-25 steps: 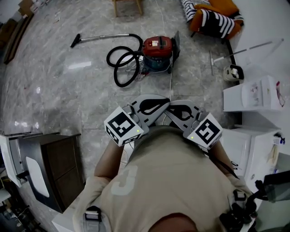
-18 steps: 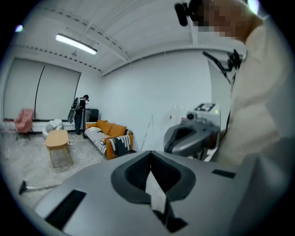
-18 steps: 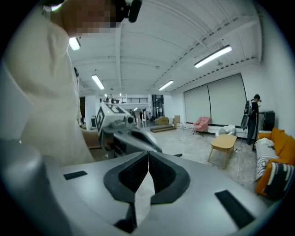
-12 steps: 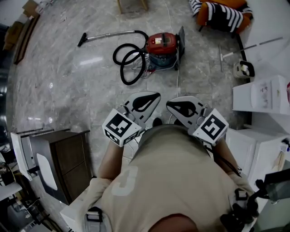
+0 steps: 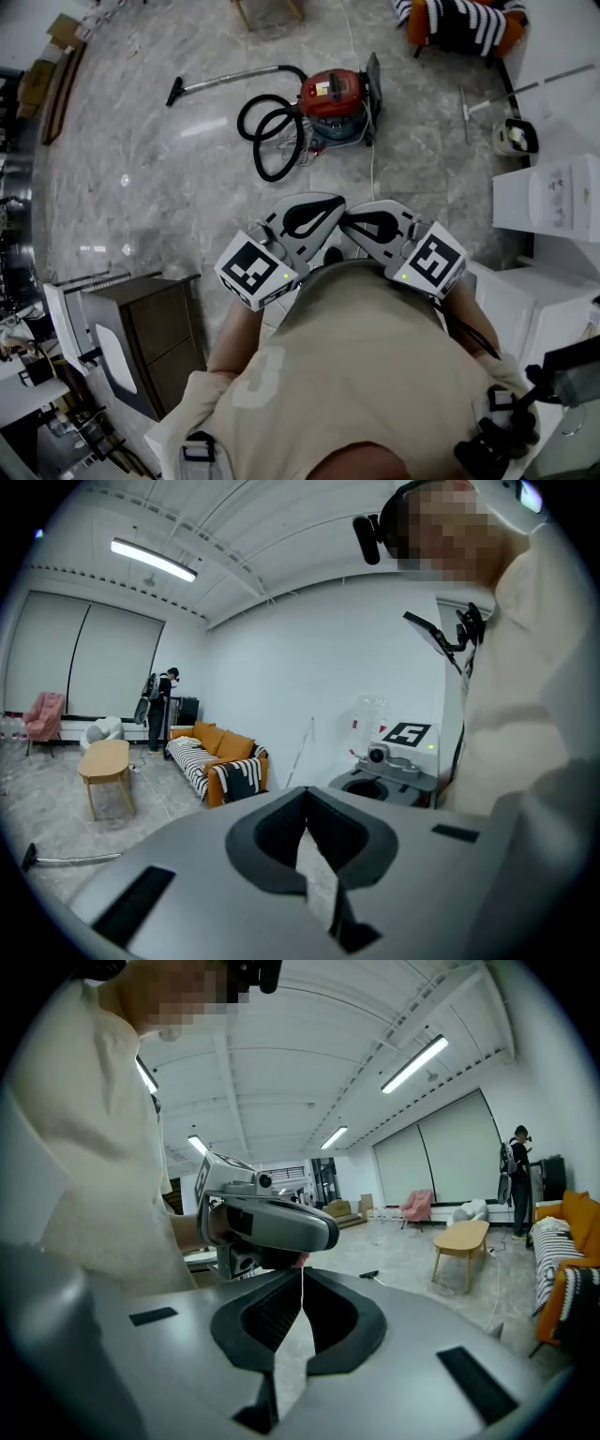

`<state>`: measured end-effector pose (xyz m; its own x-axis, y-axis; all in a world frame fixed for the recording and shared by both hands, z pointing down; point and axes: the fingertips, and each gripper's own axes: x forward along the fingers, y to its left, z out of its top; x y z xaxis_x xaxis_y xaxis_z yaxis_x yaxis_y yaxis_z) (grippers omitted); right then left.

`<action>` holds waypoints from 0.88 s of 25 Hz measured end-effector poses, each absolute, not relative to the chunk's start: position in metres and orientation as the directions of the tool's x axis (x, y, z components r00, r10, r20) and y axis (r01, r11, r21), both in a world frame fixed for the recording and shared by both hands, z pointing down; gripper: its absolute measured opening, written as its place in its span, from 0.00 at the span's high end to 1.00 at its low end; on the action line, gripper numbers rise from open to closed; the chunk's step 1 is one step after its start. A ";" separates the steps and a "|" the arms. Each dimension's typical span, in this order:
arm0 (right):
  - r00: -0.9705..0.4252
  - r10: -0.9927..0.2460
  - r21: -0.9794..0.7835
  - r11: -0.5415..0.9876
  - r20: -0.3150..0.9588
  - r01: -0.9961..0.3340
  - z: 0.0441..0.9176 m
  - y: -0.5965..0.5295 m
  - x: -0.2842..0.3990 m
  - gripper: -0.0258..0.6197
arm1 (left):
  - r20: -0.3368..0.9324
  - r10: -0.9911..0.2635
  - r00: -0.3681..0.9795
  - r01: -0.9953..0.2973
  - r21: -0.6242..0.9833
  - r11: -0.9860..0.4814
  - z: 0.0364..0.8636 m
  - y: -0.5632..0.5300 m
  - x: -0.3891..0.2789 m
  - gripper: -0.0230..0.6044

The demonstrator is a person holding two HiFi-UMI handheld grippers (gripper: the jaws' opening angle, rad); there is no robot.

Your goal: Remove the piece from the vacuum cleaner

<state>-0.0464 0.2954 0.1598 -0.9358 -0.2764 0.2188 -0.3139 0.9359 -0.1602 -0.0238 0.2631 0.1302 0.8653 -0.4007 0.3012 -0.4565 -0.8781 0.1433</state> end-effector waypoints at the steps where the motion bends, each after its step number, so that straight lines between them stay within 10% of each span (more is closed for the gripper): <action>1: -0.937 -0.272 -0.160 0.937 0.219 -0.309 0.161 0.293 -0.041 0.96 | 0.309 -0.394 0.866 -0.452 0.141 -0.881 0.133 0.263 -0.016 0.96; 22: -0.982 -0.136 -0.200 0.966 0.135 -0.161 0.160 0.247 0.046 0.96 | 0.527 -0.554 0.644 -0.634 -0.038 -0.772 0.175 0.215 0.033 0.96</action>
<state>0.0465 0.2474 0.1602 -0.9815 -0.1359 0.1345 -0.1613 0.9664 -0.2003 0.0331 0.2150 0.1748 0.6442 -0.5544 0.5269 -0.6340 -0.7724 -0.0376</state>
